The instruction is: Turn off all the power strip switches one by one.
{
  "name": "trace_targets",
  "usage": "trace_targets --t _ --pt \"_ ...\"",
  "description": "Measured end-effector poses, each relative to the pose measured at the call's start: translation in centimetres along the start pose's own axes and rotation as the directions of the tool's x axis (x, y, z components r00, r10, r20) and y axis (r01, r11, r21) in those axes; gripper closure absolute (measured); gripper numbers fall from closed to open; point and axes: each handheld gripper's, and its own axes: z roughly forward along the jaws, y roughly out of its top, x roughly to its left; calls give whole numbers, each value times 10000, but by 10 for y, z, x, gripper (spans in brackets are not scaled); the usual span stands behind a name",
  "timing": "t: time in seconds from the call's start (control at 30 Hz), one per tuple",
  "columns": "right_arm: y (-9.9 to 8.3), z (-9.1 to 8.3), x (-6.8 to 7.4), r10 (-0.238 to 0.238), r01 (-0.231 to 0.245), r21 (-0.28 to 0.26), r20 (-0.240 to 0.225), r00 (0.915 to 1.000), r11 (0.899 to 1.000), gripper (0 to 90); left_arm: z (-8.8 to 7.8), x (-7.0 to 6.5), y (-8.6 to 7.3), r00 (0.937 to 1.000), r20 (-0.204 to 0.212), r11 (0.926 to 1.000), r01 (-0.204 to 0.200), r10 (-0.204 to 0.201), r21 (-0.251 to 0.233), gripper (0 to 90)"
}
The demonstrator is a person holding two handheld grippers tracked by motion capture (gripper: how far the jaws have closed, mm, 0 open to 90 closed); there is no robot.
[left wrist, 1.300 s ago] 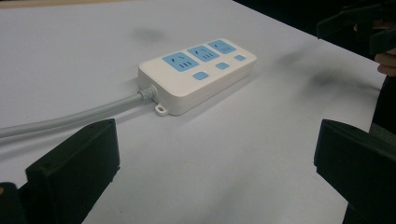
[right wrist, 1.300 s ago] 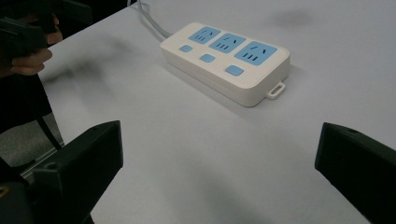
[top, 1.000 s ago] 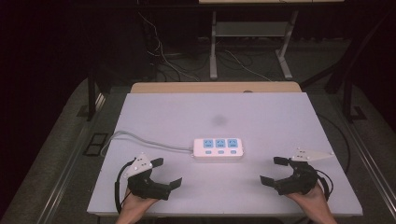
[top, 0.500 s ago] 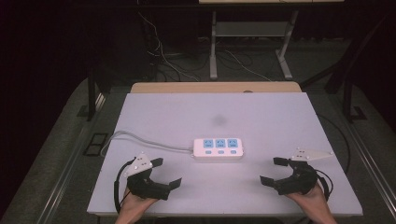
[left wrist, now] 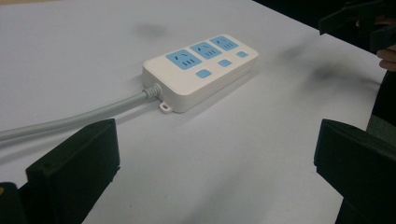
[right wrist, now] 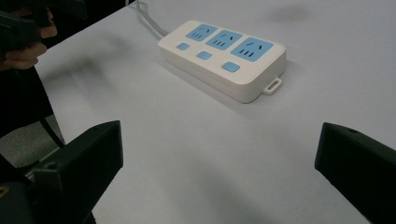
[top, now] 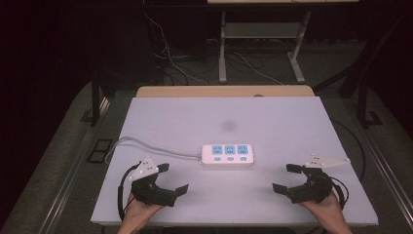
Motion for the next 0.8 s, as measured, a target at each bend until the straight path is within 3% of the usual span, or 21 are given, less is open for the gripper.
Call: trace_targets --t 0.8 --pt "-1 0 -1 42 -42 48 -102 9999 10000 9 19 7 30 9988 359 9961 -355 327 812 0"
